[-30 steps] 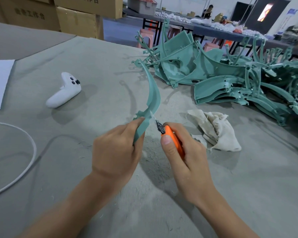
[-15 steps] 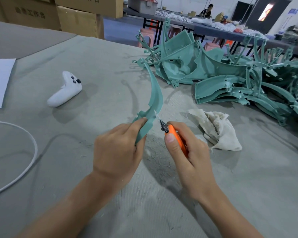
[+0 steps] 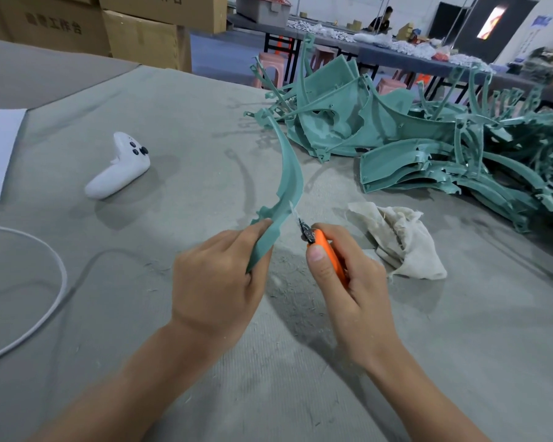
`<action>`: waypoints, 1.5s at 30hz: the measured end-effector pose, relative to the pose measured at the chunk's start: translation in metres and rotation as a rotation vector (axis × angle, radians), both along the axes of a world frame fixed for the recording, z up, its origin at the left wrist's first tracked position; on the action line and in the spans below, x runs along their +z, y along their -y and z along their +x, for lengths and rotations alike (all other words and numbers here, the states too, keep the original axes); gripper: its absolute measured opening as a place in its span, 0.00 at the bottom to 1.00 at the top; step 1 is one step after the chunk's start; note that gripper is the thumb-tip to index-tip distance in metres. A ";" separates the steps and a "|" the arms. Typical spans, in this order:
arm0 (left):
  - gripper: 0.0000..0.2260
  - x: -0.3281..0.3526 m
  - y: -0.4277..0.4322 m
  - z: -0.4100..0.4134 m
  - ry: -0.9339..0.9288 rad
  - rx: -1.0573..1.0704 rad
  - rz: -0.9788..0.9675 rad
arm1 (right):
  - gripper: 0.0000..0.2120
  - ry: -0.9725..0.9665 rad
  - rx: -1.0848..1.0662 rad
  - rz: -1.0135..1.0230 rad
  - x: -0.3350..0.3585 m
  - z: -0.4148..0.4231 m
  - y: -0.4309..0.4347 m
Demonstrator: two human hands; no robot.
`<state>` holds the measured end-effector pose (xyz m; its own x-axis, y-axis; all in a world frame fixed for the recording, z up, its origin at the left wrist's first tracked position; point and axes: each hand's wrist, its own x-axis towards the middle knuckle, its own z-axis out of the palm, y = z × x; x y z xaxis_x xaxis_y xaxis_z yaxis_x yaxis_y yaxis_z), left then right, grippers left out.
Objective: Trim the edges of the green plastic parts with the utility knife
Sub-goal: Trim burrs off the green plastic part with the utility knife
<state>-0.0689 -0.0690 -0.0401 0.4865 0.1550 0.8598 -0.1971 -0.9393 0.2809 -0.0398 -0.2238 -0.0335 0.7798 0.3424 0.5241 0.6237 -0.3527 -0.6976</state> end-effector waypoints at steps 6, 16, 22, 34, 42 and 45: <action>0.10 0.001 0.004 -0.001 0.027 0.000 -0.030 | 0.09 -0.007 -0.056 0.004 -0.004 0.007 0.001; 0.11 0.001 0.003 0.000 0.039 -0.020 -0.041 | 0.11 0.061 0.015 0.030 -0.002 0.002 0.001; 0.10 0.001 0.000 -0.001 0.029 -0.035 -0.053 | 0.11 0.048 0.016 0.033 -0.001 0.000 0.000; 0.09 -0.006 -0.006 0.001 0.034 -0.062 0.044 | 0.11 0.060 0.054 0.030 0.000 0.000 0.004; 0.09 -0.005 -0.006 0.000 0.058 -0.088 0.099 | 0.13 -0.007 -0.005 0.029 0.002 0.009 0.010; 0.08 -0.003 -0.007 0.000 0.066 -0.073 0.063 | 0.11 0.040 0.082 0.047 0.001 0.000 0.006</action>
